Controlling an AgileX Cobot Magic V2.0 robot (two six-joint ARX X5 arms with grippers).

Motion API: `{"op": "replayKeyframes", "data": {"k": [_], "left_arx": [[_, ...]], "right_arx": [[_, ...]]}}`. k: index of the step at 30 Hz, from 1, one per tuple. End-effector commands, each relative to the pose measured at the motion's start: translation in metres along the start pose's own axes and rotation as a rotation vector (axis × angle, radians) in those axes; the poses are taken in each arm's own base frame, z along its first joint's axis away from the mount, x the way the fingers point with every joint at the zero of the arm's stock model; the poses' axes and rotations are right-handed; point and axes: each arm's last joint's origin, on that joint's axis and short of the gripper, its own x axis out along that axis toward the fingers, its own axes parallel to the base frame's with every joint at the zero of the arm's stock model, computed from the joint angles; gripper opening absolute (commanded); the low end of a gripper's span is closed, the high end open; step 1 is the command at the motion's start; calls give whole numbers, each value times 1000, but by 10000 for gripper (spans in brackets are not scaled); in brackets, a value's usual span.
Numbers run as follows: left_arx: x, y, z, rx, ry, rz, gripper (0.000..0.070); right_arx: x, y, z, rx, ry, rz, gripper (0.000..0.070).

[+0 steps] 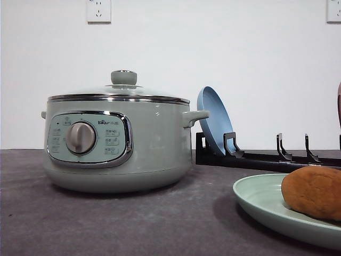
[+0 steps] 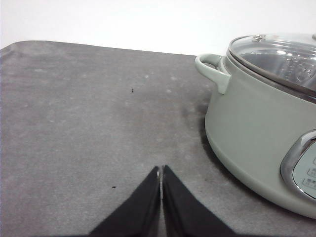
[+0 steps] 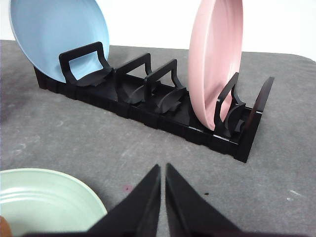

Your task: Transfer potato from steamer to green plate

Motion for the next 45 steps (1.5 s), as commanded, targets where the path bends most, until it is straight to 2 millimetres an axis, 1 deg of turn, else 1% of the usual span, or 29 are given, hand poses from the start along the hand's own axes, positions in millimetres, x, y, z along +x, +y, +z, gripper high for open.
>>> {"op": "replayKeyframes", "data": {"k": [1,45], "left_arx": [[2,1,-7,11,26,5,0],[2,1,-7,11,26,5,0]], "right_arx": [[0,0,0,9,-10,-2,4],[0,0,0,9,-10,-2,5]]}}
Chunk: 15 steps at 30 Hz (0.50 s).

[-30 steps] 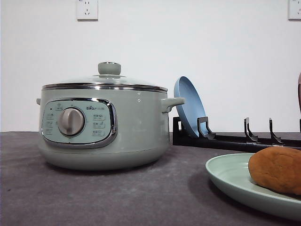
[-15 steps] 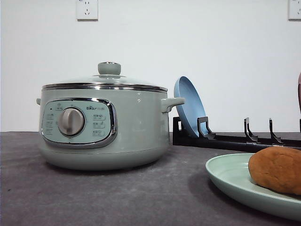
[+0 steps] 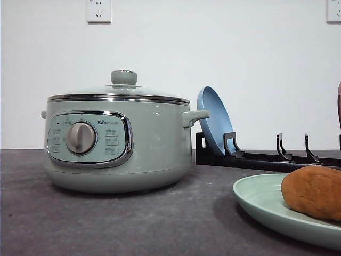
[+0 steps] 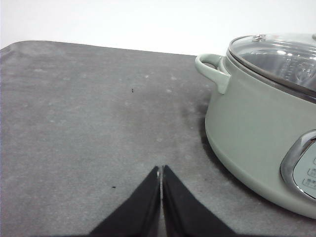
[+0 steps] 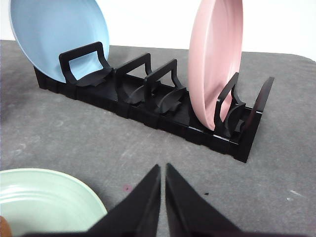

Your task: Transfer potato from steamer to green plate

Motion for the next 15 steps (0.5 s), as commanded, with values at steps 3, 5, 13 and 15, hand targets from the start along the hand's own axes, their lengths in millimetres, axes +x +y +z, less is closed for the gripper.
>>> {"op": "replayKeyframes", "data": {"k": [3,5,13,15], "left_arx": [[2,1,-7,10,26,6,0],[2,1,-7,10,26,6,0],[2,1,-7,10,26,6,0],[2,1,-7,10,26,6,0]], "right_arx": [[0,0,0,9,-10,-2,4],[0,0,0,9,-10,-2,4],[0,0,0,9,-10,-2,4],[0,0,0,9,-10,-2,4]]}}
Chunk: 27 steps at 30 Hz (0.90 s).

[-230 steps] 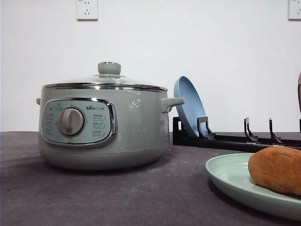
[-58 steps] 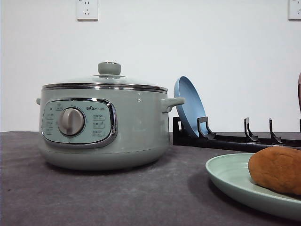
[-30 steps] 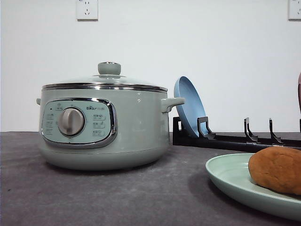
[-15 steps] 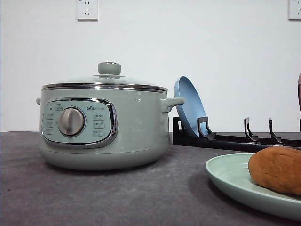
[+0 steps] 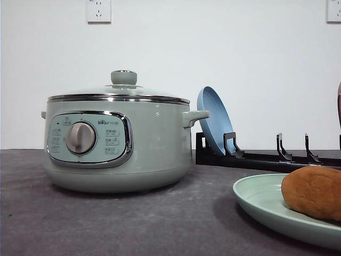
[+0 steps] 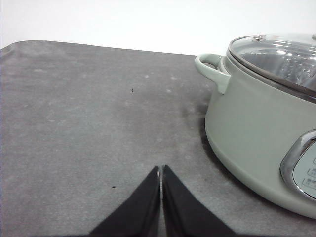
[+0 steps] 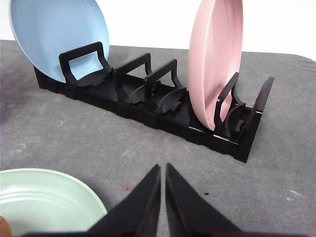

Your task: Transfer potato from steamer to green plate

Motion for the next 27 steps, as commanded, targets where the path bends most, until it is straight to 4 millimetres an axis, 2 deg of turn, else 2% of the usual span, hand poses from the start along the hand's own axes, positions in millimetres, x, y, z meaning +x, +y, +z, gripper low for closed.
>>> {"op": "replayKeyframes", "data": {"k": [1,27], "left_arx": [[2,1,-7,10,26,5,0],[2,1,-7,10,26,5,0]], "right_arx": [[0,0,0,9,-10,-2,4],[0,0,0,9,-10,-2,4]]}}
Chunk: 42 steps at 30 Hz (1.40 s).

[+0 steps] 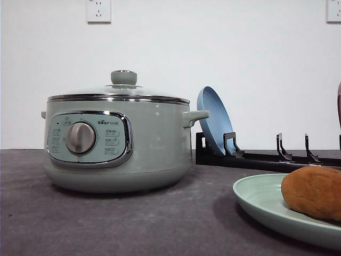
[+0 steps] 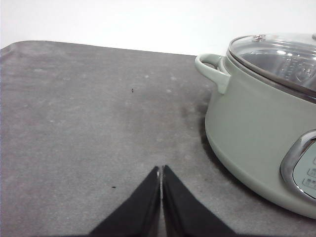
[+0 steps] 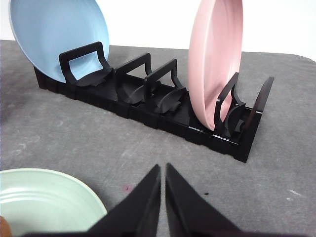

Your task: Transfer potato from steamer to green plate

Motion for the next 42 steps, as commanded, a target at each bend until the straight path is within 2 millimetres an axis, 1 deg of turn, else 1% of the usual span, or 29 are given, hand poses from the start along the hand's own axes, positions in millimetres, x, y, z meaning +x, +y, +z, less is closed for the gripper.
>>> {"op": "replayKeyframes", "data": {"k": [1,42], "left_arx": [[2,1,-7,10,26,5,0],[2,1,-7,10,26,5,0]], "right_arx": [[0,0,0,9,-10,-2,5],[0,0,0,9,-10,-2,4]]}}
